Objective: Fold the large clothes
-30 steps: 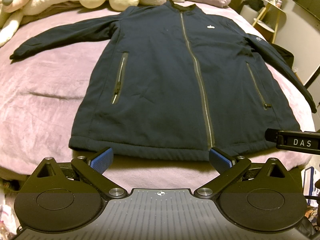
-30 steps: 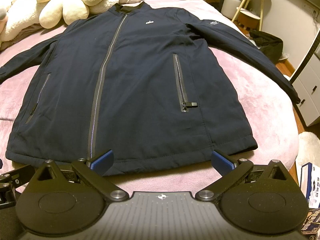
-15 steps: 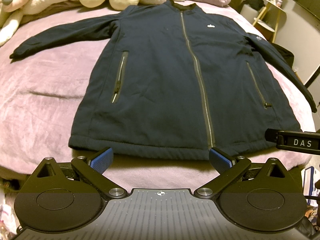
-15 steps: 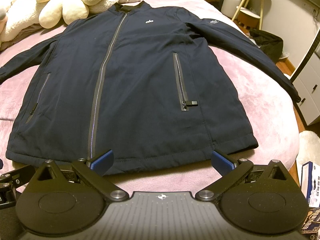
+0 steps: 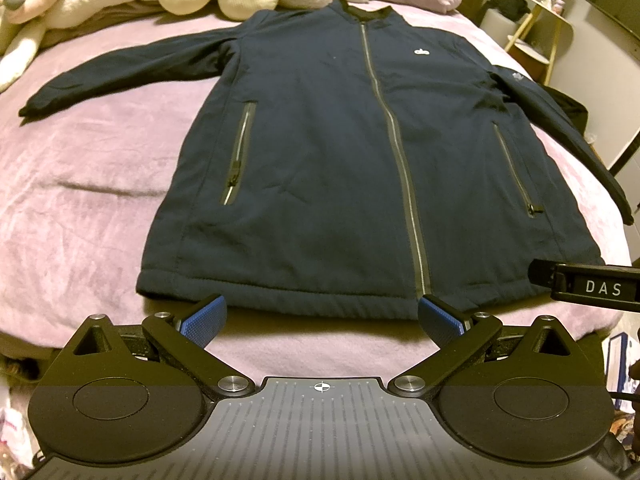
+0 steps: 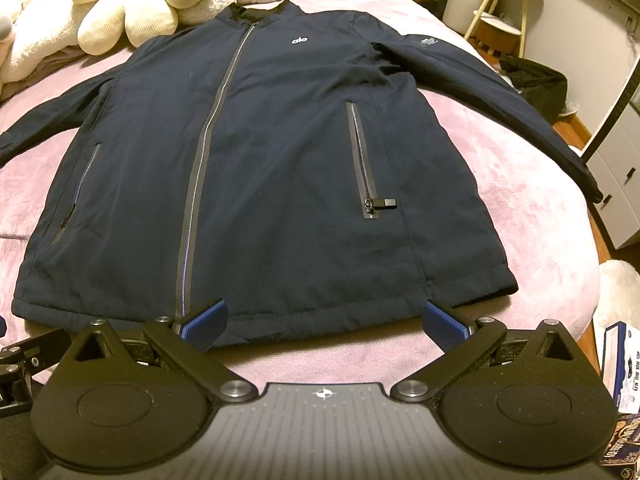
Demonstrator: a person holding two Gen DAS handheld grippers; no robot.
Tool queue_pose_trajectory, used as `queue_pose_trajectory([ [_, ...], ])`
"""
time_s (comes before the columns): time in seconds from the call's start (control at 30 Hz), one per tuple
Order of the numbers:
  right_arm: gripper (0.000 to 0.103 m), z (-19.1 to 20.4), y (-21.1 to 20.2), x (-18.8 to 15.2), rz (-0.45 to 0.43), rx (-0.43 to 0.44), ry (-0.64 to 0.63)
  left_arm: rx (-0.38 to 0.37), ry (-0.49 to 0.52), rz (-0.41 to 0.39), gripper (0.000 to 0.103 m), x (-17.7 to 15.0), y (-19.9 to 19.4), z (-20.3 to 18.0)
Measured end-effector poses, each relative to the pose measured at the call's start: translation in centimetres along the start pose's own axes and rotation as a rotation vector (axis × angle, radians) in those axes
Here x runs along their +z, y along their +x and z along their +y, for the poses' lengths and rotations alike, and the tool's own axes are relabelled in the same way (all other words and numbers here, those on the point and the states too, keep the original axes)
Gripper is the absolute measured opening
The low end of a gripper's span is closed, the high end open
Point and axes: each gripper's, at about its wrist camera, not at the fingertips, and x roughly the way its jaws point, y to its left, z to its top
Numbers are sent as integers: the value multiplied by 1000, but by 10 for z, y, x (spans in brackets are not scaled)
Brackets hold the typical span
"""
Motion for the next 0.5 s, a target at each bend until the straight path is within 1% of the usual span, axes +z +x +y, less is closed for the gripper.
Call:
queue_pose_trajectory([
  [0.5,103,-1,3,-1,10,3,6,-2,1,12,103,-2,3,-1],
])
